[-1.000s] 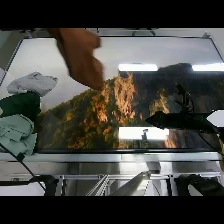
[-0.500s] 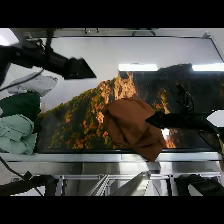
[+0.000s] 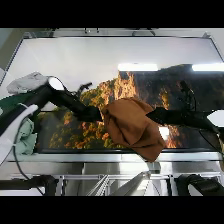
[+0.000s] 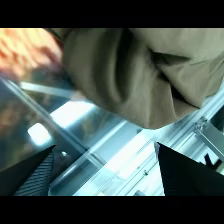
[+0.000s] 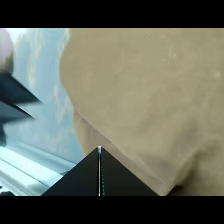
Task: Fold the shirts.
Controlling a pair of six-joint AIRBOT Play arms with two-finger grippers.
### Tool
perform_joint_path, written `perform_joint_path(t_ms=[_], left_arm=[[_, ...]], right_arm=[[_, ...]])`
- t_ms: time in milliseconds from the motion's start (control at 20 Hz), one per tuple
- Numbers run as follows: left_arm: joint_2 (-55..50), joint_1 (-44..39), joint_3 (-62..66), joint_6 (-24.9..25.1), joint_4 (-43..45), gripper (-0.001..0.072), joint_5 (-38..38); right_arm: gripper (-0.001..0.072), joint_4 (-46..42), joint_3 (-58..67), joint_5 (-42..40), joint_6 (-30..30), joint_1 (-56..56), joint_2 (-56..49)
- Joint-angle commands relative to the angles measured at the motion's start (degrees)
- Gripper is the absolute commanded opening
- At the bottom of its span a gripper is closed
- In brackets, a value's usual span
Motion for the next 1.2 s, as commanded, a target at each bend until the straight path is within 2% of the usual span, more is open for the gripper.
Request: perform_joint_path(t_ms=[0,50,100,150,250,300,350,550,750,800,850,900,1000,1150], left_arm=[[-6.2,-4.0,-2.7,3.3,-4.9,0.0681,2.2],[-8.1,-4.9,-1.8,3.3,-5.0,0.0517,2.1],[-9.8,-5.8,-0.8,3.3,-5.0,0.038,2.1],[-11.2,-6.7,0.4,3.3,-5.0,0.0326,2.3],[-13.5,-7.8,3.5,3.3,-4.9,0.0318,2.0],[-14.2,-7.8,4.8,3.3,-5.0,0.0142,1.7],[-14.3,-7.8,5.6,3.4,-5.0,0.0012,1.7],[-13.2,-5.4,6.5,3.4,-5.0,0.0017,0.0],[-9.5,-2.1,3.1,3.6,-5.2,0.0021,0.8],[-8.3,-1.2,2.4,4.0,-5.2,0.0021,1.1],[-7.3,-0.3,2.1,4.3,-5.2,0.0021,1.1],[-6.1,0.6,2.2,4.4,-5.3,0.0021,1.0],[-2.8,3.1,2.2,5.1,-8.4,0.0021,1.0],[6.6,8.3,4.4,6.3,-15.6,0.0015,-2.9]], right_arm=[[0.0038,-8.3,0.1,2.9,3.3,-4.4,0.0],[0.0266,-13.3,0.1,5.6,7.2,-8.3,0.0],[0.0528,-17.2,0.0,8.0,9.4,-12.2,-0.1],[0.0501,-19.5,0.0,9.7,9.4,-15.5,-0.5],[0.0499,-21.5,-0.4,11.3,7.1,-20.1,-2.9],[0.05,-21.4,-1.2,11.3,4.9,-20.9,-4.8],[0.05,-21.3,-2.1,11.4,2.6,-20.7,-7.3],[0.0506,-19.1,-3.6,11.6,-9.6,-16.1,-19.3],[0.0496,-8.9,-3.5,11.5,-22.3,-11.4,-25.9],[0.04,-6.2,-3.2,11.3,-24.3,-10.8,-26.4],[0.0083,-3.8,-2.7,11.3,-26.8,-10.7,-26.5],[0.0021,-1.7,-1.6,11.3,-29.0,-10.8,-26.4],[0.002,0.0,2.2,14.5,-29.3,-11.8,-25.4],[0.002,7.7,12.8,27.7,-29.2,-15.0,-19.2]])
